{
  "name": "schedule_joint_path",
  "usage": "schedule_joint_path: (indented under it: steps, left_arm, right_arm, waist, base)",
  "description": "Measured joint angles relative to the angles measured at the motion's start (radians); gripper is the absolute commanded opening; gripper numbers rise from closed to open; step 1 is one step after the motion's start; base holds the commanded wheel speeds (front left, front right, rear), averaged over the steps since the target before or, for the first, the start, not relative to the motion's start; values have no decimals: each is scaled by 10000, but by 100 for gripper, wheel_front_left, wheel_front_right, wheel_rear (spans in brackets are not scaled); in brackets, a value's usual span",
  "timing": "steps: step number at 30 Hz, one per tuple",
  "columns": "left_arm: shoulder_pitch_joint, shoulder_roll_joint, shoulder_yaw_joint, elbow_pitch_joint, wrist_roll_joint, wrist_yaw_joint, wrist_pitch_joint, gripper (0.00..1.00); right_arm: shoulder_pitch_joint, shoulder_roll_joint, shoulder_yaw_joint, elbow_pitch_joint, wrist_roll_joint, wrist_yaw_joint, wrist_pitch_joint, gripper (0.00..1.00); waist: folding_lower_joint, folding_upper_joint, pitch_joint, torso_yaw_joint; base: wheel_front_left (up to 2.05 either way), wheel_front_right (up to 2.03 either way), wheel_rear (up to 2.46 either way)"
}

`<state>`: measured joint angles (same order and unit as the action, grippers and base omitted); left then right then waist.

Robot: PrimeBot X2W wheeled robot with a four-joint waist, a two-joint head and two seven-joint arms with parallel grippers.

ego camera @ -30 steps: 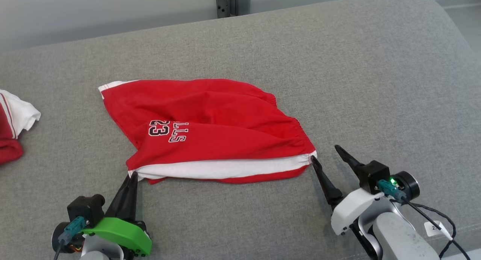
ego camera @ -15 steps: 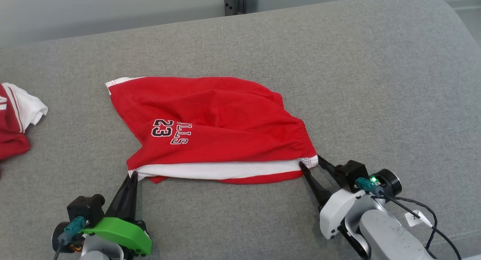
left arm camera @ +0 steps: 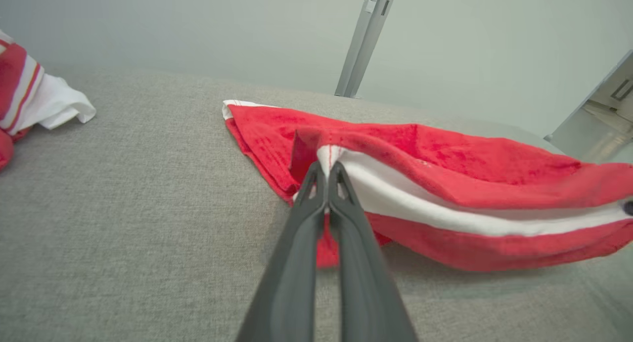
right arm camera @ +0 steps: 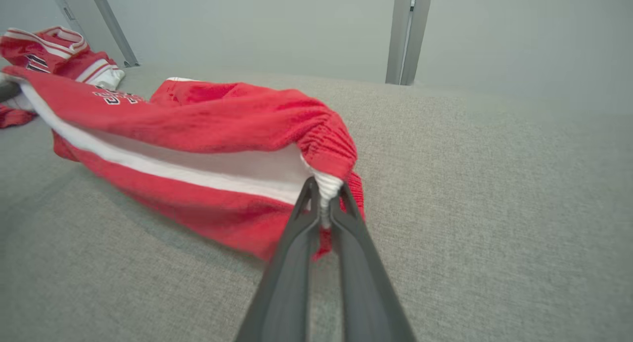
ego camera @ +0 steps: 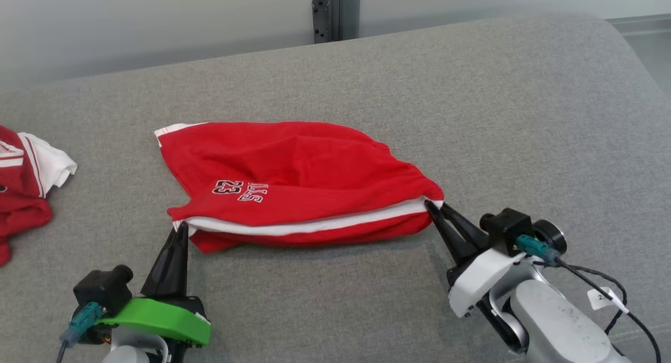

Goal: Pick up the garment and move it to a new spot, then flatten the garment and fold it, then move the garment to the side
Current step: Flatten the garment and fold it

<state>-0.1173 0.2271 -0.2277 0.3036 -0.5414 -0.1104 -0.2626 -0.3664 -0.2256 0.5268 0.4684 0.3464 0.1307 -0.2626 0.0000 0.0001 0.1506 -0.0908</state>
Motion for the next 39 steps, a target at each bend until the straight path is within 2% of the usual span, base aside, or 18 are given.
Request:
schedule_joint_path:
  steps: [6,11,19,24,27,31,35,39]
  left_arm:
    - [200,173,38,-1797,-571,-86,224,0]
    - [274,458,228,-3793,-1104,-94,849,0]
    - [-507,1256,773,-7072,-1457,399,2318,0]
    - [-1508,1693,966,-7860,-1605,673,3300,0]
    - [-2173,1806,995,-7614,-1680,742,3720,0]
    - [-3238,1925,884,-6665,-1854,686,4157,0]
    - [-4890,1971,696,-5231,-1758,566,4426,0]
    - [-7345,2023,495,-3599,-1137,443,4439,0]
  right_arm:
    - [373,-253,-577,-1937,203,0,0,0]
    - [689,-548,-1292,-3762,201,0,21,0]
    - [801,-938,-2274,-6725,92,0,965,0]
    - [680,-943,-2690,-7712,-155,0,1578,0]
    - [311,-895,-2566,-7687,-138,0,1839,0]
    - [-861,-1022,-2182,-6794,-113,0,1996,0]
    - [-2923,-968,-1753,-5358,-13,0,1789,0]
    - [-5557,-759,-1384,-3643,-245,0,1290,0]
  waist:
    - [0,0,-485,-80]
    - [0,0,-912,-125]
    - [0,0,-1434,-140]
    - [0,0,-1400,-125]
    - [0,0,-1209,-122]
    - [0,0,-790,-102]
    - [0,0,-201,-44]
    - [0,0,526,65]
  base:
    - [0,0,0]
    - [0,0,0]
    - [0,0,0]
    - [0,0,0]
    - [0,0,0]
    - [0,0,0]
    - [0,0,0]
    - [0,0,0]
